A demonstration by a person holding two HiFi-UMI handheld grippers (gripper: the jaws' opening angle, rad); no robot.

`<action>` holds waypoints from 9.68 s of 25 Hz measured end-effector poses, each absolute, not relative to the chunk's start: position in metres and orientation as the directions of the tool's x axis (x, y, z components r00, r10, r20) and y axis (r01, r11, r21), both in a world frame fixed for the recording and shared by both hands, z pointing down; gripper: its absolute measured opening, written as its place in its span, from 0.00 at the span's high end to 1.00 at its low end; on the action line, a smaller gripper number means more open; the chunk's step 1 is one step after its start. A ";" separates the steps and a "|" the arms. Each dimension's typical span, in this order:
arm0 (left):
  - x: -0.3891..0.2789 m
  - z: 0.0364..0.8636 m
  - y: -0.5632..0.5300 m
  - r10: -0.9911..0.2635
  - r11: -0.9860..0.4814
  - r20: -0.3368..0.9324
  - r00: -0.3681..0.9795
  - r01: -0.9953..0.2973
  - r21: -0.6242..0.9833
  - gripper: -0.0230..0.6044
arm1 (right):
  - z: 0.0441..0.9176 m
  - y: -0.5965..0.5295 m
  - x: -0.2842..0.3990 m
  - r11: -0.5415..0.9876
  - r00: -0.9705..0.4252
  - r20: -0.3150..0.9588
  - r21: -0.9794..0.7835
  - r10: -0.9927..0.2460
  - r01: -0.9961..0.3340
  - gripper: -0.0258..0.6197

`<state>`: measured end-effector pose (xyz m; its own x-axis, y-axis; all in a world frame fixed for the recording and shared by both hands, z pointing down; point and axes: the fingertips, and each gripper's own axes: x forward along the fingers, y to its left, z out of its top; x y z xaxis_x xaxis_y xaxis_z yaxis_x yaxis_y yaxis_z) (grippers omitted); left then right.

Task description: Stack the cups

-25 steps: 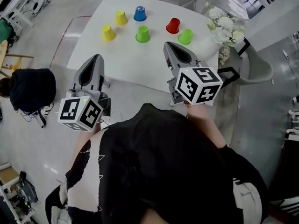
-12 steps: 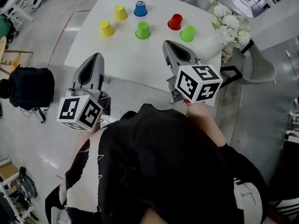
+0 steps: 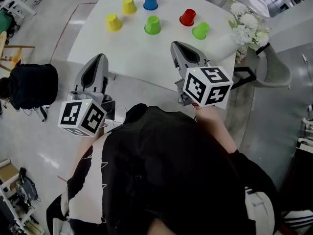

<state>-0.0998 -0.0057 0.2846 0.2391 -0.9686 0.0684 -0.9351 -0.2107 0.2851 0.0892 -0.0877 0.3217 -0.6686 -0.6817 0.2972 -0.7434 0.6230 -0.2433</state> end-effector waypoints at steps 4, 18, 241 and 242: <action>-0.102 0.290 -0.004 -0.968 -0.204 0.082 0.236 -0.935 0.290 0.95 | 0.329 -0.086 0.085 0.625 -0.673 0.313 -0.252 -0.670 -0.739 0.95; -0.125 0.300 -0.038 -0.957 -0.236 0.093 0.274 -0.925 0.297 0.95 | 0.341 -0.110 0.064 0.596 -0.661 0.314 -0.286 -0.682 -0.751 0.95; -0.165 0.459 -0.236 -0.739 -0.537 0.385 0.553 -0.828 0.158 0.58 | 0.380 -0.161 0.121 0.021 -0.070 0.479 -0.107 -0.875 -0.994 0.53; -0.162 0.457 -0.235 -0.736 -0.544 0.379 0.560 -0.824 0.161 0.58 | 0.380 -0.161 0.122 0.020 -0.071 0.476 -0.110 -0.877 -0.994 0.53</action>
<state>-0.1616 -0.2345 0.4574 0.5601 -0.7364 0.3795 -0.8237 -0.5437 0.1609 0.1222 -0.1611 0.3803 -0.0705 -0.8766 0.4760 -0.9938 0.0204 -0.1096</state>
